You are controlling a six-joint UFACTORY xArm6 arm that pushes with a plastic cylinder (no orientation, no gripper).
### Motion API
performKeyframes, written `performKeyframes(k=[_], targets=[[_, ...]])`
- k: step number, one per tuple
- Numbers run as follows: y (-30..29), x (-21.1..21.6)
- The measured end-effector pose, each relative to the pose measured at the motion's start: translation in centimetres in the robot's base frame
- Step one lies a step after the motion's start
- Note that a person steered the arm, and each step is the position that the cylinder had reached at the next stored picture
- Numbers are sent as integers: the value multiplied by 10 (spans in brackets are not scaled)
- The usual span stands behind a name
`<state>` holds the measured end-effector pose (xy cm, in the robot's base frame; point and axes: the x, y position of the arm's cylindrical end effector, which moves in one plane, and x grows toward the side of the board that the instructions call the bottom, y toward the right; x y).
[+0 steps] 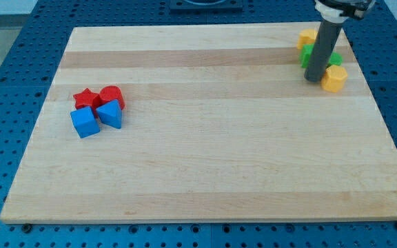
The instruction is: Move the yellow hexagon slightly to the left
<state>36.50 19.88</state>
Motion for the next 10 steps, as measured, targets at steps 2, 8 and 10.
performKeyframes(k=[2,8,10], targets=[[10,105],[57,21],[56,-7]])
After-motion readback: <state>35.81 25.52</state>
